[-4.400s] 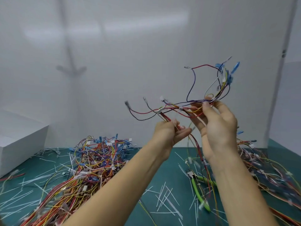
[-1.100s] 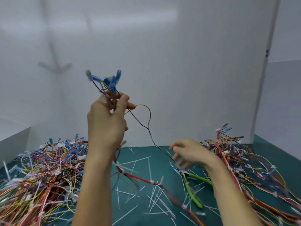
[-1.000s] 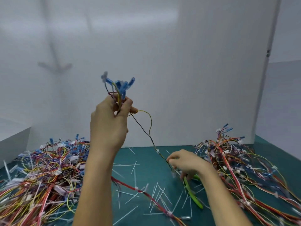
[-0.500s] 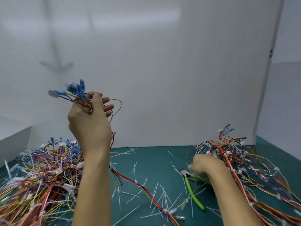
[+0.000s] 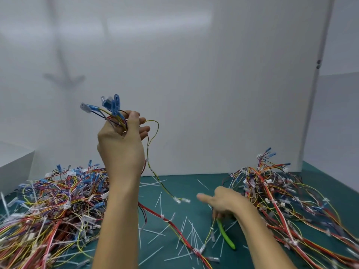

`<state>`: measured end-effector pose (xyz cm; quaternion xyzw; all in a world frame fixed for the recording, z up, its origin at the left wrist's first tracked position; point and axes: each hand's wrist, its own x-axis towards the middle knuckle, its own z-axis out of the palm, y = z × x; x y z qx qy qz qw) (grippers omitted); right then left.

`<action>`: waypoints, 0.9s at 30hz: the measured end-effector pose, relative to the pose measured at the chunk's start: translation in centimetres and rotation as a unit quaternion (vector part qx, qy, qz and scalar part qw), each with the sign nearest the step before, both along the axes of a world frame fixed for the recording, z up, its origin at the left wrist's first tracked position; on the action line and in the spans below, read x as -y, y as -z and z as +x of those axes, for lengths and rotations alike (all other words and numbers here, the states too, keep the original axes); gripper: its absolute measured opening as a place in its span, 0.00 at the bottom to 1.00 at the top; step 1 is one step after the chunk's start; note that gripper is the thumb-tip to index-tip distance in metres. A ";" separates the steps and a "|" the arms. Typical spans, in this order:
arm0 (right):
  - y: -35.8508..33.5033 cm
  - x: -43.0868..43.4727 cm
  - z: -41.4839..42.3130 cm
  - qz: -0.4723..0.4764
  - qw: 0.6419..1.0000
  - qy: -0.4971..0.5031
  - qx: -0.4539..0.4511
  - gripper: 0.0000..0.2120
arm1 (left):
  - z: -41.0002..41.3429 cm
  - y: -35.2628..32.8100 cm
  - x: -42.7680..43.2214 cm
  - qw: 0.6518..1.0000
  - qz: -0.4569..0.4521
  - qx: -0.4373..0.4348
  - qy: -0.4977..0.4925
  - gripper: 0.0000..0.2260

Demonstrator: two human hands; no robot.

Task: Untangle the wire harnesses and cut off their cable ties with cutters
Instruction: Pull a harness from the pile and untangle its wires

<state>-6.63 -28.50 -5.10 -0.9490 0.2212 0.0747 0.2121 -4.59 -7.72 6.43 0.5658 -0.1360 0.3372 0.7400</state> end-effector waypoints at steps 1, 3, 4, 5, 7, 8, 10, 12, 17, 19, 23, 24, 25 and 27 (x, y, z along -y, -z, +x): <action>0.2 -0.3 0.2 -0.004 1.000 -0.010 0.003 0.20 | -0.1 0.0 0.1 1.000 0.002 -0.001 0.001 0.06; 0.0 -0.9 0.3 0.033 0.998 -0.004 0.054 0.13 | -0.1 0.0 0.1 1.000 0.006 -0.004 0.003 0.06; -0.5 -1.2 0.4 0.099 0.989 0.012 0.108 0.11 | -0.1 0.0 0.2 1.000 0.006 -0.005 0.005 0.06; -1.1 -1.4 0.5 0.188 0.966 0.037 0.172 0.11 | -0.1 0.0 0.2 1.000 0.006 -0.006 0.006 0.06; -2.5 -1.5 0.5 0.374 0.869 0.092 0.310 0.12 | 0.0 0.1 0.1 1.000 0.001 -0.008 0.005 0.06; -3.2 -1.3 0.5 0.456 0.801 0.114 0.370 0.11 | 0.0 0.1 0.1 1.000 -0.002 -0.008 0.005 0.06; -4.6 -0.5 0.1 0.604 0.640 0.144 0.452 0.12 | 0.1 0.0 0.0 1.000 -0.008 -0.010 0.008 0.06; -5.4 0.5 -0.5 0.707 0.486 0.162 0.487 0.16 | 0.1 0.0 -0.1 1.000 -0.013 -0.011 0.009 0.06; -4.2 2.1 -1.4 0.741 0.237 0.308 0.548 0.19 | 0.3 0.1 0.0 1.000 -0.003 -0.016 0.012 0.05; -3.8 2.3 -1.2 0.735 0.218 0.349 0.539 0.17 | 0.2 0.1 0.3 1.000 0.000 -0.020 0.015 0.05; -4.1 0.9 -0.7 0.735 0.313 0.327 0.504 0.13 | -0.1 0.0 0.6 0.999 0.010 -0.026 0.029 0.05; -4.5 0.3 -0.7 0.729 0.361 0.297 0.499 0.13 | -0.1 0.0 0.7 0.999 0.014 -0.027 0.039 0.05; -5.0 -0.4 -0.8 0.718 0.418 0.256 0.495 0.14 | -0.2 0.0 0.7 0.998 0.015 -0.028 0.057 0.05; -6.4 -1.7 -1.3 0.668 0.546 0.134 0.487 0.13 | -0.4 0.0 0.8 0.992 0.012 -0.032 0.122 0.04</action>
